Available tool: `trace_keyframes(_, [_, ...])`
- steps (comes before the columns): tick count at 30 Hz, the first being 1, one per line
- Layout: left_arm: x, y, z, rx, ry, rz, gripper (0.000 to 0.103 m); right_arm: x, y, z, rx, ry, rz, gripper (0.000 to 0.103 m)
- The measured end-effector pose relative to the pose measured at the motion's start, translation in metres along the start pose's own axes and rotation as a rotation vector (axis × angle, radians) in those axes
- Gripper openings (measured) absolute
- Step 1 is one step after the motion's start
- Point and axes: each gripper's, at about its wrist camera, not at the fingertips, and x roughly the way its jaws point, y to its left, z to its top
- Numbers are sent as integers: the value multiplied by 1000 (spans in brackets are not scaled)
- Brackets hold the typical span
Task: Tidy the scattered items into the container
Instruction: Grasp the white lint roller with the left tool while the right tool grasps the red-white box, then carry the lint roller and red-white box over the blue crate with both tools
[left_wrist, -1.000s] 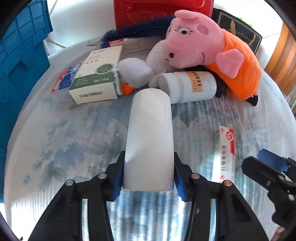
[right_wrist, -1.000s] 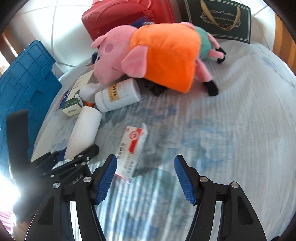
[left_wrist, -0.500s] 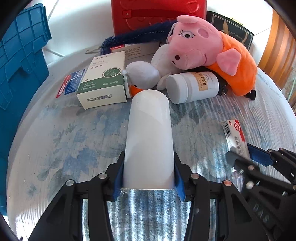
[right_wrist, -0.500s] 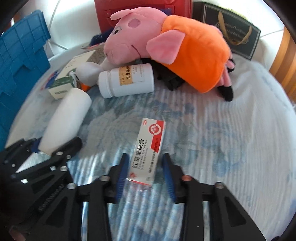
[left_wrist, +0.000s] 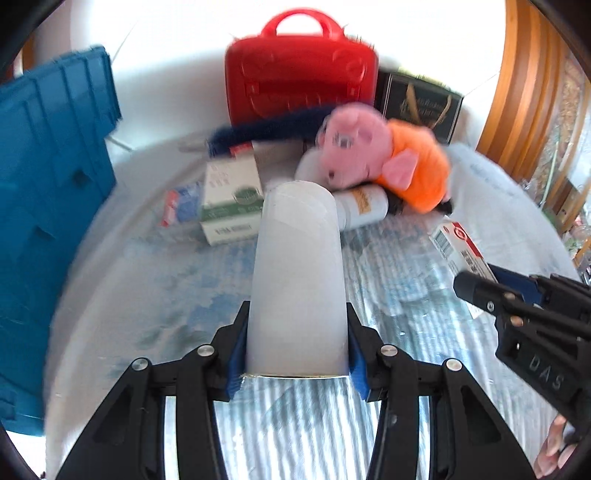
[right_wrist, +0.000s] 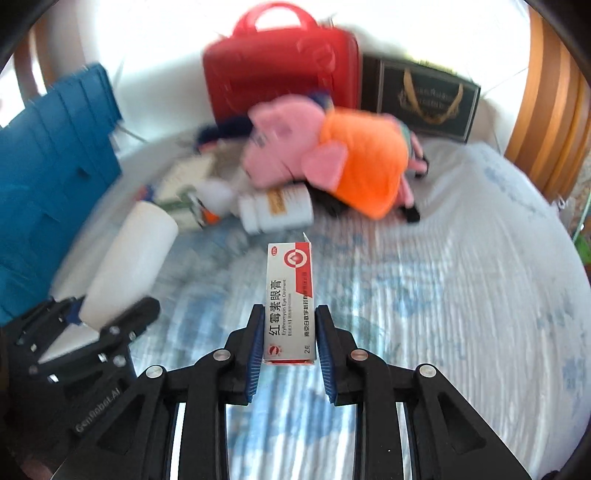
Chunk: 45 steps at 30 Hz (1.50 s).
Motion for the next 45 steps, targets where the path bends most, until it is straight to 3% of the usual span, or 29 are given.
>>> trace_keyframes(7, [-93, 25, 9, -61, -154, 53, 45, -74, 52, 24, -100, -143, 82, 26])
trace_keyframes(13, [-174, 58, 7, -120, -271, 190, 45, -131, 105, 38, -226, -260, 209, 26])
trace_keyframes(21, [-265, 138, 1, -205, -400, 348, 45, -201, 204, 53, -354, -396, 370, 26])
trace_keyframes(25, [-300, 198, 0, -222, -450, 420, 45, -221, 269, 61, -385, -435, 435, 26])
trace_keyframes(30, [-313, 290, -1, -211, -414, 433, 45, -228, 364, 64, -376, -452, 478, 26])
trace_keyframes(36, [-290, 374, -5, -196, -277, 347, 45, -206, 465, 67, -330, -358, 453, 26])
trace_keyframes(39, [-278, 402, -9, -189, -230, 295, 45, -195, 494, 68, -320, -323, 394, 26])
trace_keyframes(45, [-265, 419, -17, -168, -204, 214, 45, -177, 516, 65, -306, -277, 294, 26])
